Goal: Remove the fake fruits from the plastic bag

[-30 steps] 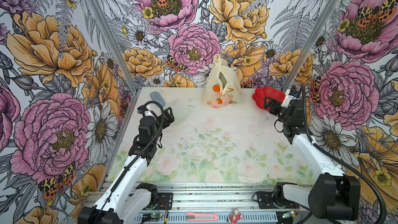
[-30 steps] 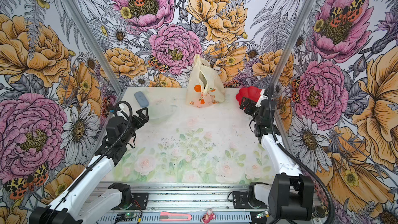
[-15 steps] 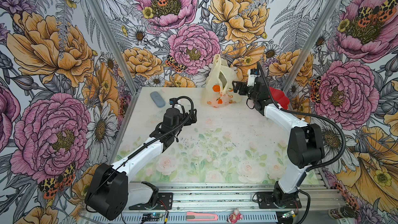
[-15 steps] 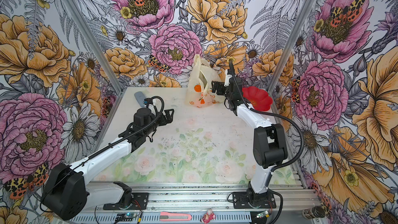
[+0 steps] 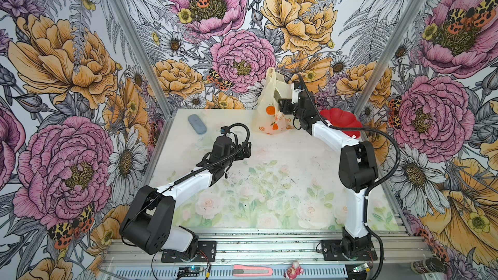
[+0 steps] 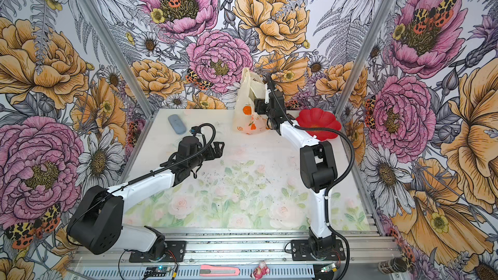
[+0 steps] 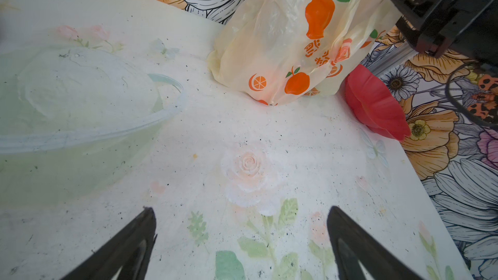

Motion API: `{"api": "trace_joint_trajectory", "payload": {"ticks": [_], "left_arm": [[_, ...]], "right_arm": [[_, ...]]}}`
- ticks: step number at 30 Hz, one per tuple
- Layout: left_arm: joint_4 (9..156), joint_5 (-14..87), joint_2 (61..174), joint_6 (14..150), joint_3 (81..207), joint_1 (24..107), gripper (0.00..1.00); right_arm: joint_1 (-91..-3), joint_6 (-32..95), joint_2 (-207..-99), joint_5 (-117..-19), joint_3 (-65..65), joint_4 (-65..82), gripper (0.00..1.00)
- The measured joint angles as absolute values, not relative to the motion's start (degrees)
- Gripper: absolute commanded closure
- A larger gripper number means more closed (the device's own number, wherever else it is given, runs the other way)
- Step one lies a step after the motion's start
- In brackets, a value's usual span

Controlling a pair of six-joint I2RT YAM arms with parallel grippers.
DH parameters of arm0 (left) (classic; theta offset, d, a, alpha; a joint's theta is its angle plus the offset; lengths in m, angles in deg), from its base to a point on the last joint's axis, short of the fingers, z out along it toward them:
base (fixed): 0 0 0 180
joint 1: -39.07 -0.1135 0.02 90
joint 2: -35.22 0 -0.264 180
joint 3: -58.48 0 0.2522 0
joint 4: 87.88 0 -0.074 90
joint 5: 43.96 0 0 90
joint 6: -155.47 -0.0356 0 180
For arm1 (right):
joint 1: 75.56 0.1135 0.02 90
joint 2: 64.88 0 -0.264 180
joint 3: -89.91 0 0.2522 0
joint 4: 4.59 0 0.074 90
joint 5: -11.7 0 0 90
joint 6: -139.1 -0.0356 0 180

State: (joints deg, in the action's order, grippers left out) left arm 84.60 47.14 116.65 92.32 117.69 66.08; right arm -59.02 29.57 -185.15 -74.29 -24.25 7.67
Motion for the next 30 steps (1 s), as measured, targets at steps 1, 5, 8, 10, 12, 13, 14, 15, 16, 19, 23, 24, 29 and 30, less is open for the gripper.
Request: {"api": "trace_joint_trajectory", "payload": {"ticks": [1,5,8,10,12,13,14,15,16,19,23,24,29,30], "left_arm": [[84.43,47.07,116.65,92.36,117.86,66.08,0.01],[83.16,47.07,116.28,92.50,118.32,66.12,0.01],[81.13,47.31,114.86,92.76,118.32,66.10,0.01],[78.92,47.99,113.39,93.63,118.39,65.68,0.02],[76.38,48.21,112.37,94.92,118.69,64.52,0.02],[75.49,48.14,111.91,95.75,118.80,63.58,0.02],[74.50,47.73,111.38,97.02,118.82,62.23,0.03],[73.59,46.96,110.84,98.42,118.80,60.50,0.04],[72.89,45.57,110.29,99.88,118.80,58.51,0.05],[70.96,42.55,108.19,102.55,118.78,53.57,0.05],[66.88,41.13,104.76,102.40,119.33,54.21,0.05],[65.91,40.80,104.21,102.00,119.74,54.64,0.05],[62.13,40.12,102.44,99.58,122.19,57.18,0.05],[61.17,40.19,102.33,98.86,123.11,58.14,0.05]], "right_arm": [[-59.00,29.02,-185.15,-74.29,-24.29,8.50,0.59],[-58.89,27.89,-185.02,-75.08,-24.31,9.94,0.79],[-58.28,27.08,-184.41,-75.03,-24.18,11.34,0.87],[-57.62,26.75,-183.12,-74.81,-23.48,12.17,0.89],[-56.86,26.18,-181.00,-74.53,-21.93,12.87,0.90],[-56.44,25.96,-179.60,-74.40,-20.71,13.18,0.90],[-56.12,25.79,-178.26,-74.25,-19.57,13.42,0.91],[-55.66,25.46,-176.36,-73.85,-17.93,13.70,0.92],[-55.26,25.05,-174.57,-73.42,-16.27,13.75,0.92],[-54.26,23.87,-168.93,-72.21,-11.07,14.07,0.93],[-52.77,22.36,-161.92,-71.30,-3.90,14.44,0.93],[-52.27,21.99,-160.25,-71.14,-2.04,14.60,0.93],[-49.19,20.70,-152.52,-71.16,6.99,15.58,0.94],[-48.49,20.37,-150.51,-71.38,9.15,15.93,0.94]]}}
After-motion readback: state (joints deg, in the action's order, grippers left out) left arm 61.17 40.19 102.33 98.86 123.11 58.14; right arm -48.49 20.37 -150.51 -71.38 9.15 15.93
